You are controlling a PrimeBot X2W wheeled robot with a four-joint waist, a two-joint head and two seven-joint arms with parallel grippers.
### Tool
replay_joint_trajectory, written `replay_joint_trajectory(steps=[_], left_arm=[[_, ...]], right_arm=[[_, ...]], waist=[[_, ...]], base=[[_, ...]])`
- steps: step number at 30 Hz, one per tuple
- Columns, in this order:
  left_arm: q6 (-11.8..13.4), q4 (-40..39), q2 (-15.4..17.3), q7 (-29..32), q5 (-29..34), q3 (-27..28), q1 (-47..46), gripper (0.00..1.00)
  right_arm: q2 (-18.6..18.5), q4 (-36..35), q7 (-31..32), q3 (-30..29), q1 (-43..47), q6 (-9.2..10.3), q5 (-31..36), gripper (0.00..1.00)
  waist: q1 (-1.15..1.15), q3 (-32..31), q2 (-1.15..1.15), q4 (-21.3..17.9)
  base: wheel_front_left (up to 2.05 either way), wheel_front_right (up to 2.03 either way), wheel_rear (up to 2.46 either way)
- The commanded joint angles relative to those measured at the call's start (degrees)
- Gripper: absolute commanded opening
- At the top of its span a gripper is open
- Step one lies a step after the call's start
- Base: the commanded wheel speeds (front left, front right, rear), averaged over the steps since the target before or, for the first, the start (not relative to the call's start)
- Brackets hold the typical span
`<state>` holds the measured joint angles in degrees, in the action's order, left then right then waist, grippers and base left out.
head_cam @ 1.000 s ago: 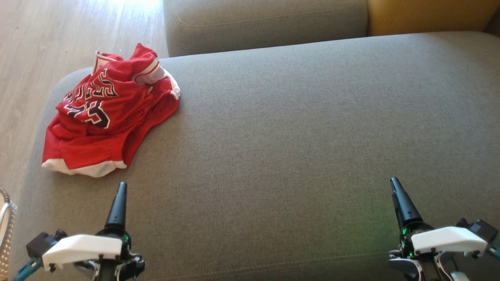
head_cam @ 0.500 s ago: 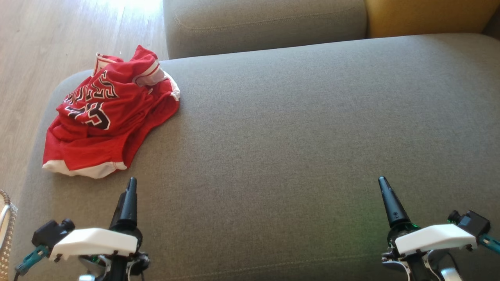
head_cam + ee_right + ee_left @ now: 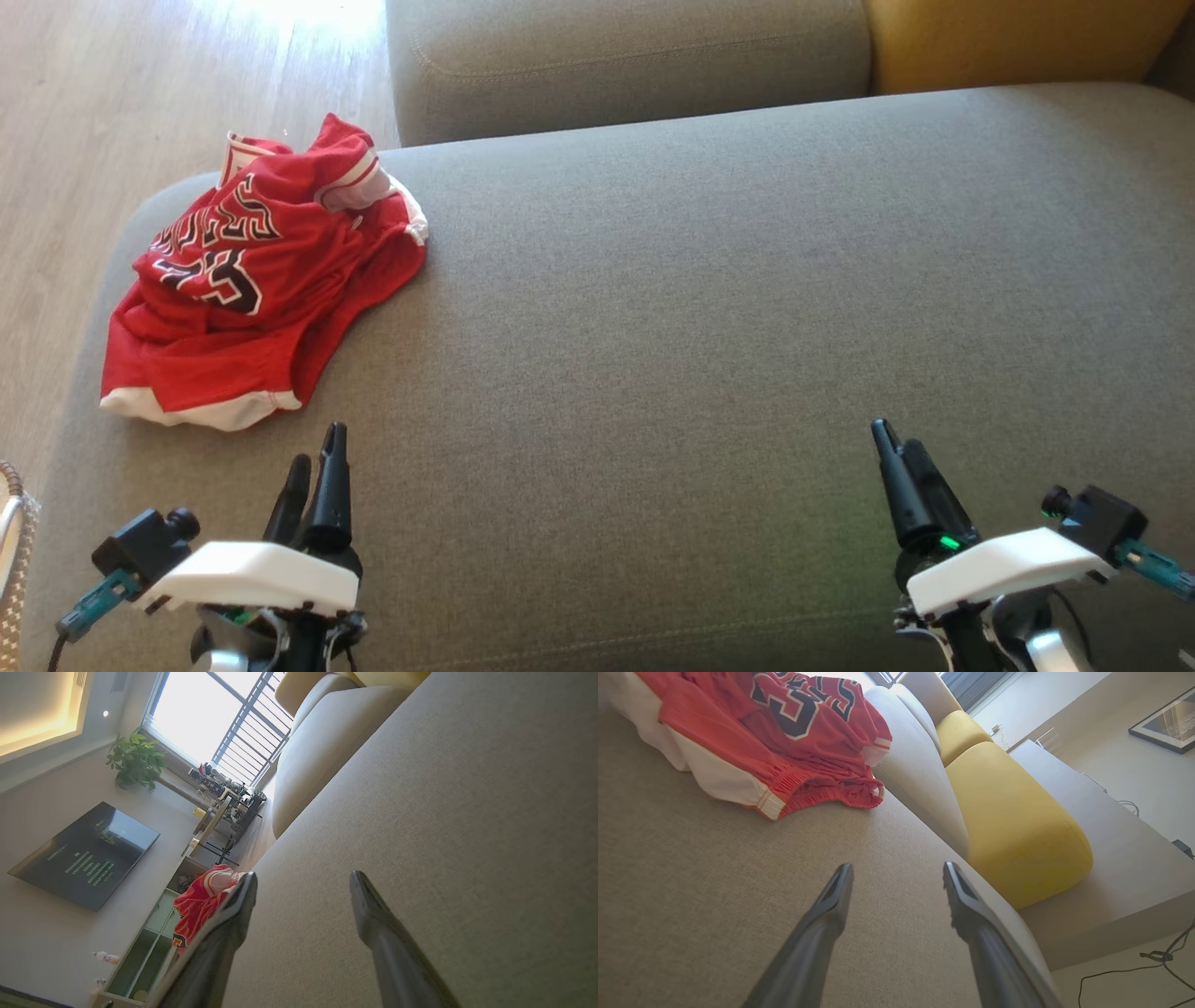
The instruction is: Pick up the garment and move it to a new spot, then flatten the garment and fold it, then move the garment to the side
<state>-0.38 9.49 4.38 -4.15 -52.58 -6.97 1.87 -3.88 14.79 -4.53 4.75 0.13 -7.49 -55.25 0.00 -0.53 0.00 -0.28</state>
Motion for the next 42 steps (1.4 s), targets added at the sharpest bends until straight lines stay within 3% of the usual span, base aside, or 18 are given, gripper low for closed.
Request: replay_joint_trajectory(steps=[1, 15, 23, 33, 42], left_arm=[[0.4, -2.1, 1.0, -0.9, 2.6, 0.3, -1.8, 1.0], [1.4, -3.0, 1.1, -2.9, 11.8, -1.3, -1.4, 1.0], [0.6, -4.4, 1.0, -4.1, 17.5, -2.0, -1.2, 1.0], [1.9, -7.1, 1.1, -5.7, 26.7, -3.2, -1.2, 1.0], [3.4, -7.7, 0.9, -7.1, 32.7, -3.1, -0.8, 1.0]], right_arm=[[0.1, -2.5, -0.8, 1.3, -3.1, -0.01, 2.8, 1.0], [0.2, -3.6, -2.7, 3.1, -2.8, -0.01, 13.2, 1.0], [0.4, -4.6, -3.9, 4.1, -3.0, 0.0, 19.5, 1.0], [0.5, -6.0, -5.5, 5.2, -3.4, 0.0, 27.4, 1.0], [0.6, -8.0, -6.8, 2.7, -3.6, 0.0, 34.1, 1.0]], waist=[[0.0, -0.1, 0.0, 0.0], [0.0, -0.7, 0.0, 0.5], [0.0, -0.5, 0.0, 0.8], [0.0, 0.2, 0.0, 0.8], [0.0, 0.5, 0.0, 0.9]], base=[[0.0, 0.0, 0.0], [0.0, 0.0, 0.0], [0.0, 0.0, 0.0], [0.0, 0.0, 0.0], [0.0, 0.0, 0.0]])
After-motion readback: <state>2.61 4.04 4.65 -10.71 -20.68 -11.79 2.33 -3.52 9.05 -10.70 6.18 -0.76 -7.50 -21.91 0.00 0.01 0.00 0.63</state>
